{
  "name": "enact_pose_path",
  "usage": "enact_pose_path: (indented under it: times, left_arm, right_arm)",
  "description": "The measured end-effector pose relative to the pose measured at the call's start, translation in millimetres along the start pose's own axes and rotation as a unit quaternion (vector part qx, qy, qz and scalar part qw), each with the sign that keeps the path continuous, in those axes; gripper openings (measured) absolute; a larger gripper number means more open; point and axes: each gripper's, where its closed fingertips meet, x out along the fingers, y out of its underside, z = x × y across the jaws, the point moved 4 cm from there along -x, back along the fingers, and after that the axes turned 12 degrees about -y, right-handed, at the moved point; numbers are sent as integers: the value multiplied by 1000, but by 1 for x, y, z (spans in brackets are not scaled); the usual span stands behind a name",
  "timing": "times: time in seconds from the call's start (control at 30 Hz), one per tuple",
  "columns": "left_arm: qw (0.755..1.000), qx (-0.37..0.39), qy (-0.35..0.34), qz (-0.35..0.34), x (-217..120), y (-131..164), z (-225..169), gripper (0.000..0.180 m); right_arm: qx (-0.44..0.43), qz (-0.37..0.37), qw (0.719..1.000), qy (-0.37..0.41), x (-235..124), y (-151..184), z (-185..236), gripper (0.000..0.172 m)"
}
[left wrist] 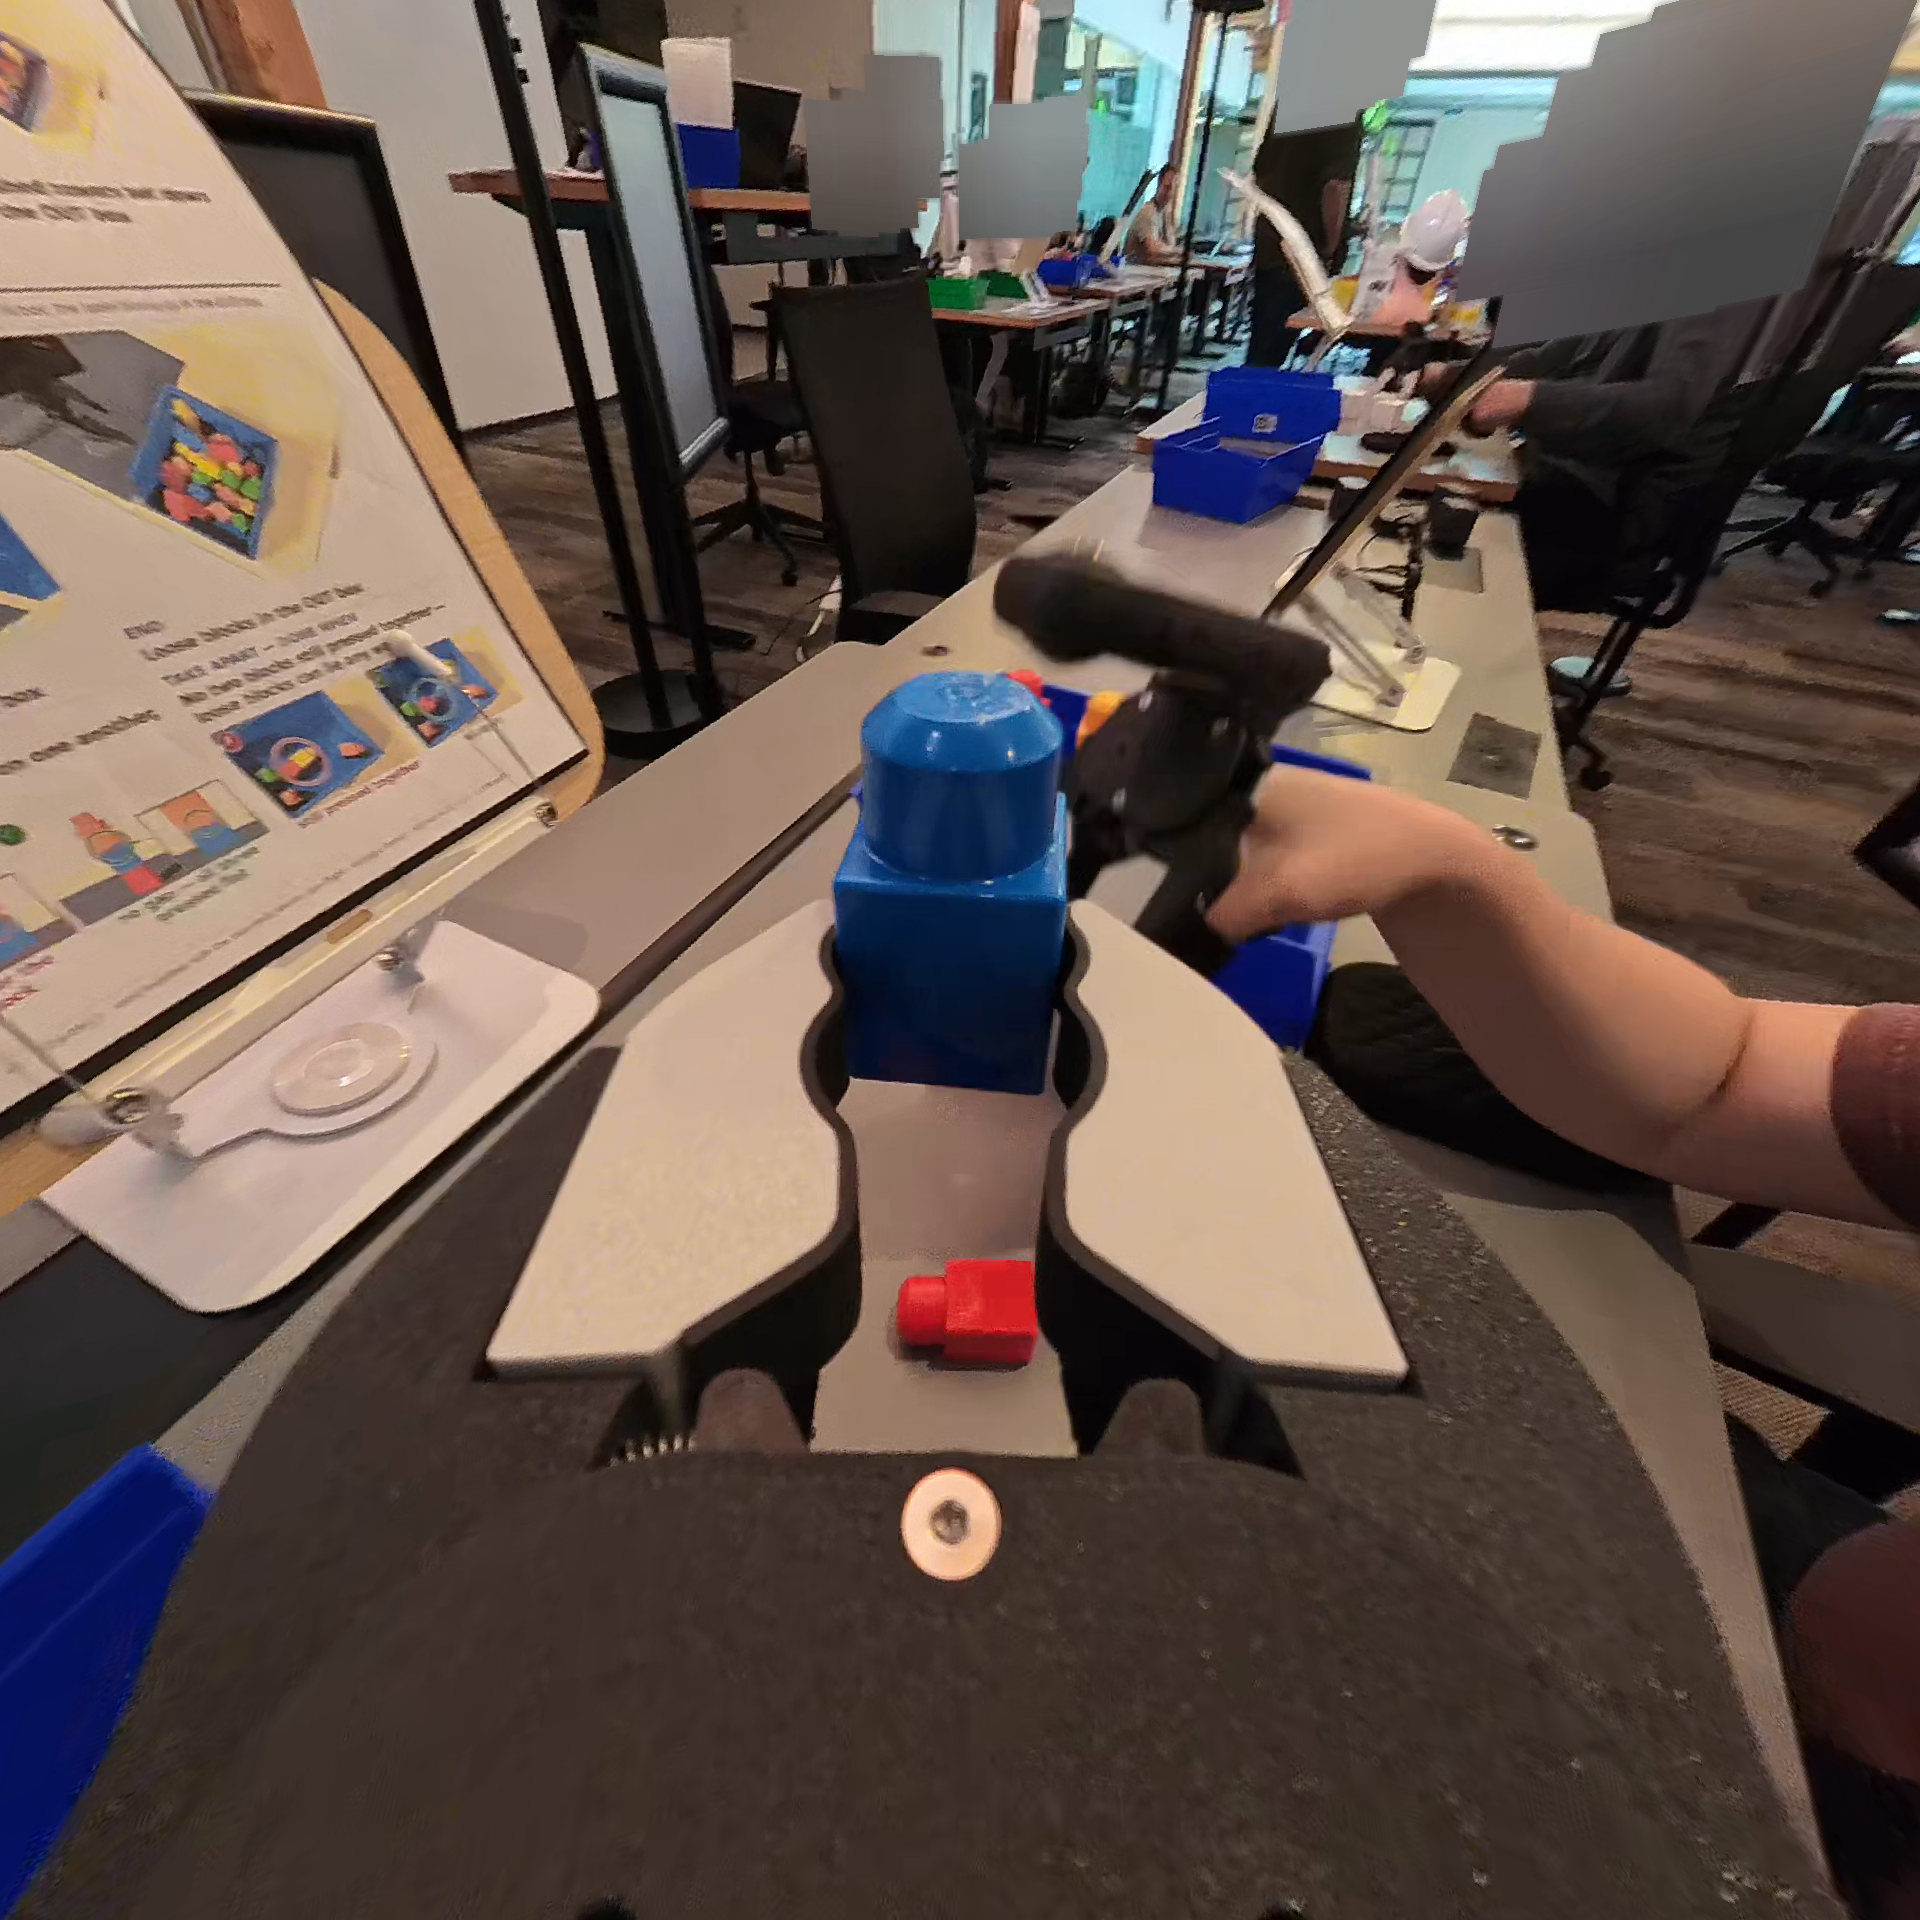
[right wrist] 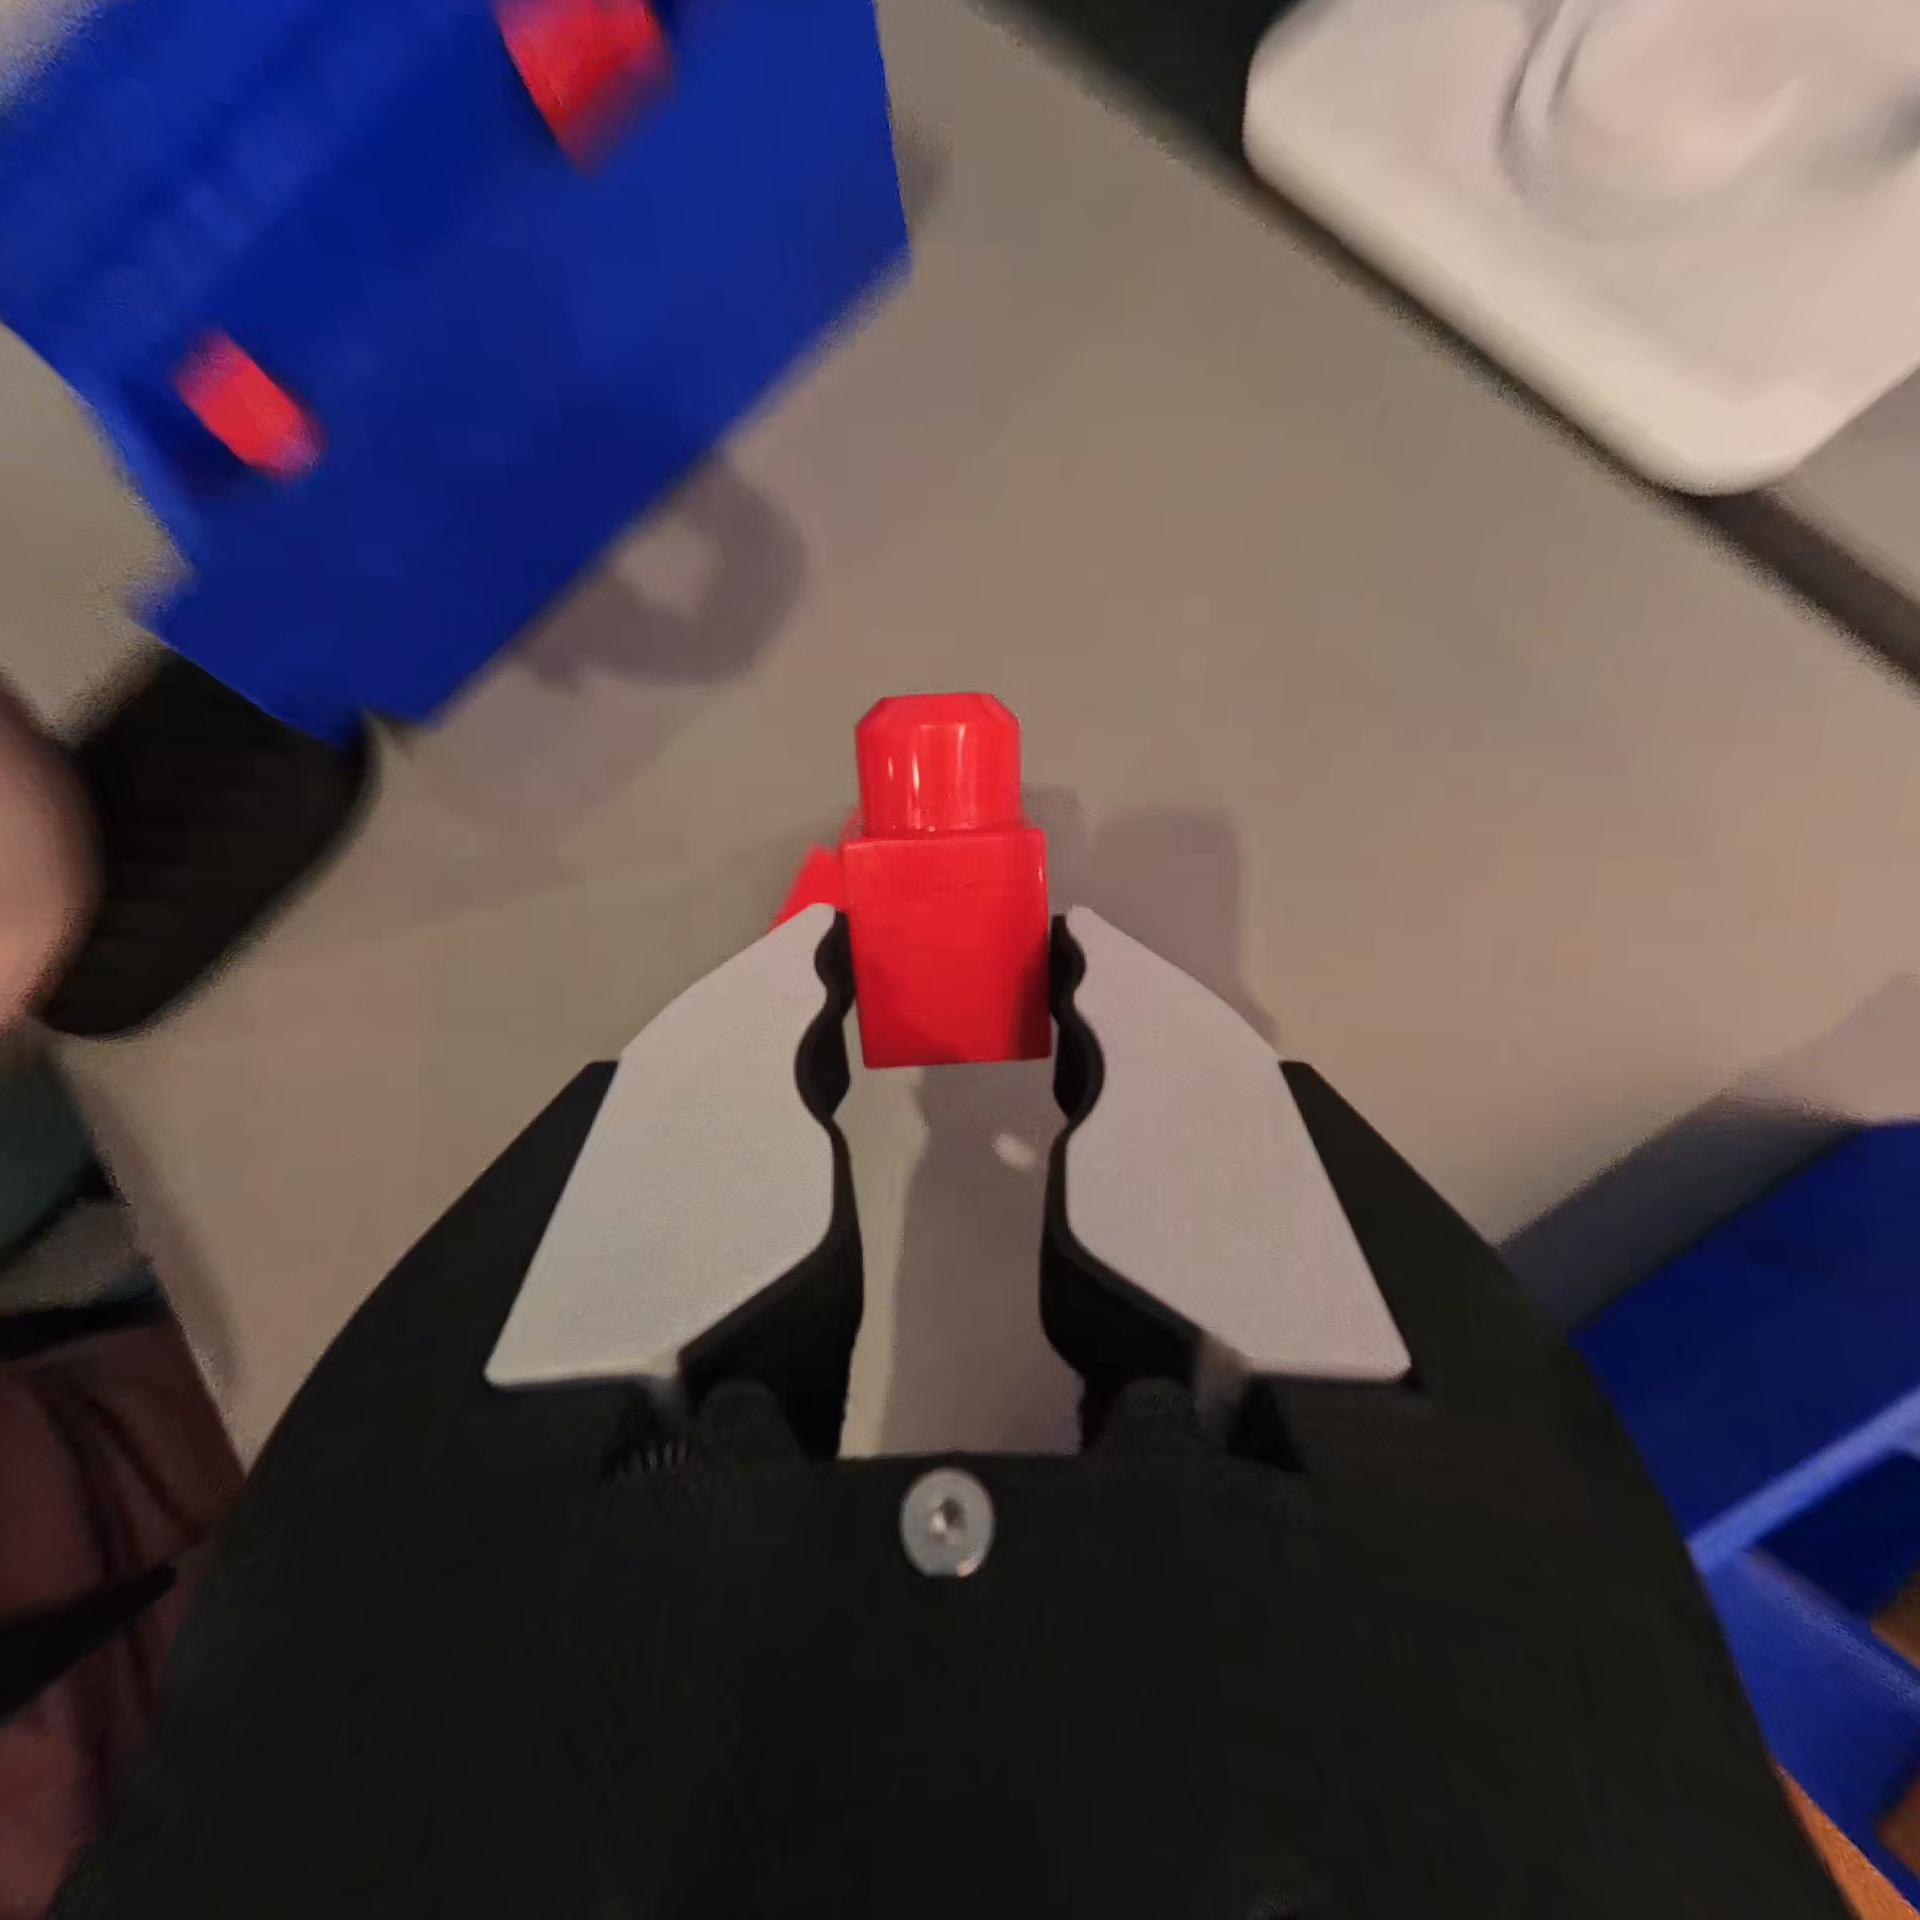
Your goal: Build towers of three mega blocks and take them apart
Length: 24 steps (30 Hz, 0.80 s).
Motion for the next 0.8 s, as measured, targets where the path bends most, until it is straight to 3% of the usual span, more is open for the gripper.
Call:
enact_pose_path:
  times: [0.13,0.2,0.3,0.43,0.6,0.8]
  left_arm:
    - [996,-35,80,-10,12,7,-15,36]
    - [989,-65,130,-18,20,10,-26,36]
    - [977,-93,191,2,35,21,-45,36]
    - [970,-101,219,37,55,39,-66,36]
    - [973,-99,206,37,62,43,-71,36]
    - [973,-87,208,42,56,41,-69,36]
  right_arm:
    - [-57,-235,968,-68,-74,-44,24,37]
    - [-105,-342,924,-133,-106,-57,44,37]
    - [-131,-417,870,-229,-129,-63,70,37]
    - [-140,-429,852,-266,-116,-67,85,37]
    - [-137,-379,879,-254,-78,-67,87,37]
    - [-155,-348,888,-259,-68,-65,92,37]
